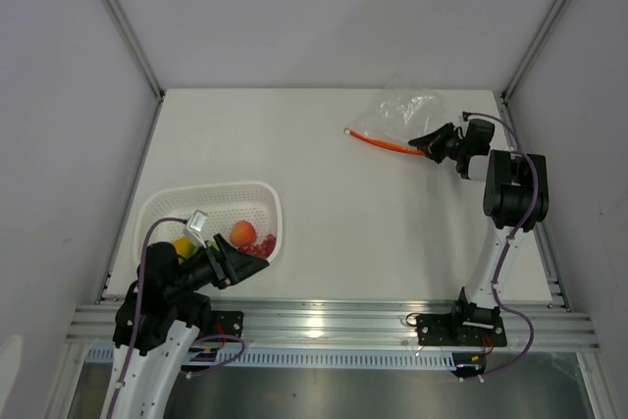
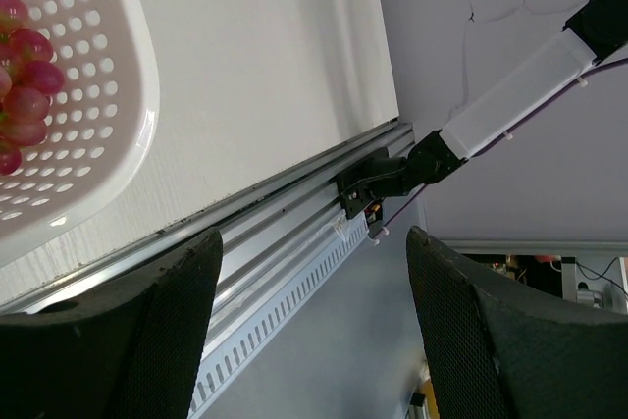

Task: Place the food in the zip-top bag and seal the zipper
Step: Pick up the zipper food storage bag at the center of the board.

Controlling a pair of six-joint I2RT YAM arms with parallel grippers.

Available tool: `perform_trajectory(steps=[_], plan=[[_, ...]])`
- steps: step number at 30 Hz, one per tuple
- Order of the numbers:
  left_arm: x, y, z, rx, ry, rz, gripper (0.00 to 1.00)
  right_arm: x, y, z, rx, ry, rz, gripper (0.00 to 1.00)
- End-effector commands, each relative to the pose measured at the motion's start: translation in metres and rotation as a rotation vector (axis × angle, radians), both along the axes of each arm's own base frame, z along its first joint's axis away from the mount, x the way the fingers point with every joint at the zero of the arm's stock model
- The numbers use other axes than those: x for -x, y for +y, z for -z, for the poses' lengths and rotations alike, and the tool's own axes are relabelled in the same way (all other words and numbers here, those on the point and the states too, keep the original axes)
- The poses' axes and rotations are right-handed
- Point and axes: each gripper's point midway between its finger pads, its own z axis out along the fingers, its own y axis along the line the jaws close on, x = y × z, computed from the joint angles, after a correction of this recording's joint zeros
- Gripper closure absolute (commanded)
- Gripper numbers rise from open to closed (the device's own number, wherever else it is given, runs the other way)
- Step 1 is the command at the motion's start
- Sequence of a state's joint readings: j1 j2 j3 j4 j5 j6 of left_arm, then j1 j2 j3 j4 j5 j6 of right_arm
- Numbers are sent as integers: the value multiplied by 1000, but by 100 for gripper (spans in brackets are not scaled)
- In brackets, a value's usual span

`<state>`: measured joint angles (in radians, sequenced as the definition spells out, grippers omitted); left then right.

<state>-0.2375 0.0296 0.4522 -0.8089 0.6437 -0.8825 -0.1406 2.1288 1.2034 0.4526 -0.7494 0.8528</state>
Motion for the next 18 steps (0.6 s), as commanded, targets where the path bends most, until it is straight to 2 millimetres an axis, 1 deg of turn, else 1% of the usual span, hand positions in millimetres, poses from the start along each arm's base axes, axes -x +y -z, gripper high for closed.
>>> perform_trajectory(steps=[1, 2, 4, 5, 6, 7, 8, 10, 11, 12, 13, 14, 16, 17, 18], plan=[[-1, -5, -14, 30, -34, 34, 23, 13, 28, -40, -103, -35, -43, 96], [-2, -6, -16, 35, -37, 32, 23, 23, 34, -44, -124, -23, -48, 100], [-5, -7, -22, 45, -57, 32, 23, 34, 47, -55, -174, -16, -59, 100], [-7, -7, -23, 46, -57, 30, 23, 44, 52, -59, -184, -9, -63, 100], [-9, -8, -26, 51, -71, 31, 23, 50, 56, -63, -193, -5, -73, 100], [-10, -8, -27, 52, -70, 33, 23, 57, 67, -66, -206, 6, -94, 100], [-11, -9, -28, 52, -70, 33, 23, 67, 72, -74, -216, 5, -109, 100], [-15, -10, -31, 59, -81, 33, 23, 81, 82, -84, -236, 4, -131, 100], [-16, -10, -32, 60, -80, 30, 23, 91, 97, -92, -271, 24, -150, 100], [-17, -10, -32, 62, -79, 30, 23, 106, 102, -99, -291, 28, -156, 100], [-19, -11, -34, 70, -87, 28, 23, 115, 113, -111, -333, 24, -174, 100], [-21, -12, -36, 74, -90, 31, 23, 129, 117, -120, -348, 18, -161, 100], [-24, -13, -41, 92, -108, 31, 23, 144, 128, -131, -379, 25, -155, 100], [-26, -14, -43, 97, -112, 31, 23, 157, 142, -138, -404, 44, -175, 100], [-27, -15, -45, 102, -113, 32, 23, 167, 146, -149, -415, 21, -157, 100]])
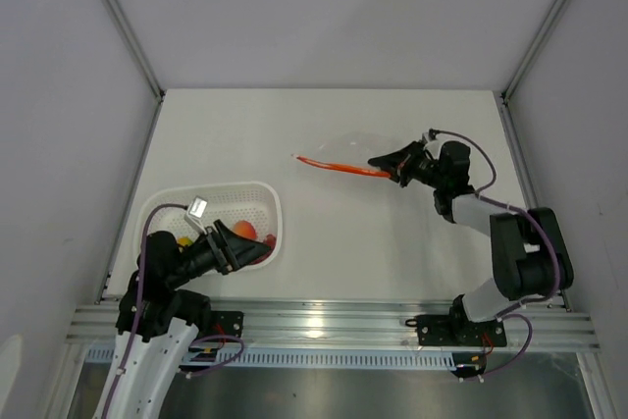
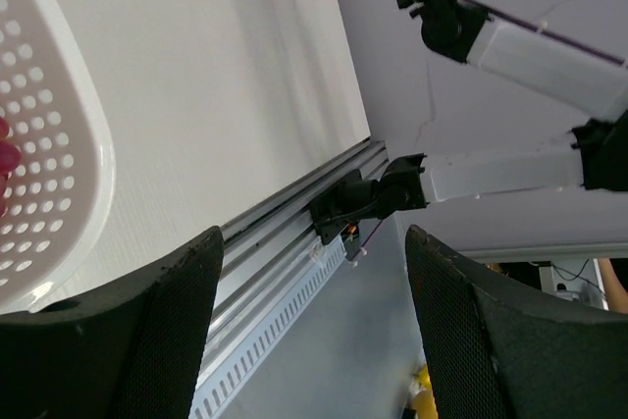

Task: Place the food in the zip-top bag and seal the zipper
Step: Pick up the zipper food storage bag at the center of the board, then open the zipper of the food storage bag.

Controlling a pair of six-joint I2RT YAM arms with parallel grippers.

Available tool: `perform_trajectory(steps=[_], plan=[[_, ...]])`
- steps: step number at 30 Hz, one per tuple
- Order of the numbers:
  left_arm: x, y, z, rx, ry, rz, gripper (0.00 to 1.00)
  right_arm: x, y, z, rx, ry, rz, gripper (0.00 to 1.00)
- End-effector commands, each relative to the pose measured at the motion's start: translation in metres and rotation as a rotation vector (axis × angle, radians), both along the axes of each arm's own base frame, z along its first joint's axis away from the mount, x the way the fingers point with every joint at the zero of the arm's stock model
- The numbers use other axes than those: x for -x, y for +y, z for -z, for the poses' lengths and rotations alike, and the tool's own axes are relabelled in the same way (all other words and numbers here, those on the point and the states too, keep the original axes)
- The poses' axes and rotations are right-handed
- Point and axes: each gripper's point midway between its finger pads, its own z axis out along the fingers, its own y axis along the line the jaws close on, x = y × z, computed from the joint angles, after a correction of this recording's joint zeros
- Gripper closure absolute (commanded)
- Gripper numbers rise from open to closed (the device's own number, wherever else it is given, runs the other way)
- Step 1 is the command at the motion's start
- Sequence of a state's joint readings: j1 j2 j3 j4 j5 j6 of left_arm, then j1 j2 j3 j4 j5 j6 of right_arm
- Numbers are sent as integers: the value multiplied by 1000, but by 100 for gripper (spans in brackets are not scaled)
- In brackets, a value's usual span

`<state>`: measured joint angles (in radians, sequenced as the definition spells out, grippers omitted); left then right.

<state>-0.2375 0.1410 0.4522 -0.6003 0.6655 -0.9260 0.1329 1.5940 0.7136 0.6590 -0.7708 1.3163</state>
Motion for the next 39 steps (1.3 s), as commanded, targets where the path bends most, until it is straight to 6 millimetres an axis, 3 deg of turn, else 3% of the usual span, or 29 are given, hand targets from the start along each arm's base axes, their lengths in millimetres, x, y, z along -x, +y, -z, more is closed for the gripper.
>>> perform_trajectory(steps=[1, 2, 3, 6, 10, 16, 19, 24, 32, 39], plan=[[-8, -6, -24, 59, -67, 17, 23, 25, 20, -47, -101, -43, 31, 100], [-10, -7, -24, 66, -62, 14, 24, 38, 33, -51, -106, -45, 9, 100], [-13, -8, -25, 74, -51, 10, 24, 44, 35, -65, -115, -72, 44, 100], [-22, -11, -28, 125, -20, -2, 28, 65, 51, -78, -120, -108, 35, 100], [-35, -16, -24, 206, 62, -20, 28, 79, 57, -101, -115, -191, 58, 100], [-46, -20, -26, 274, 112, -49, 28, 101, 62, -98, -61, -224, 70, 100], [-48, -23, -27, 291, 127, -54, 28, 116, 62, -90, -37, -211, 66, 100], [-44, -29, -18, 238, 186, -61, 27, 141, 58, -58, 85, -148, 93, 100], [-33, -43, 22, 203, 309, -45, 27, 172, 59, -7, 159, 35, 80, 100], [-26, -45, 44, 191, 369, -37, 29, 189, 69, 15, 178, 95, 51, 100]])
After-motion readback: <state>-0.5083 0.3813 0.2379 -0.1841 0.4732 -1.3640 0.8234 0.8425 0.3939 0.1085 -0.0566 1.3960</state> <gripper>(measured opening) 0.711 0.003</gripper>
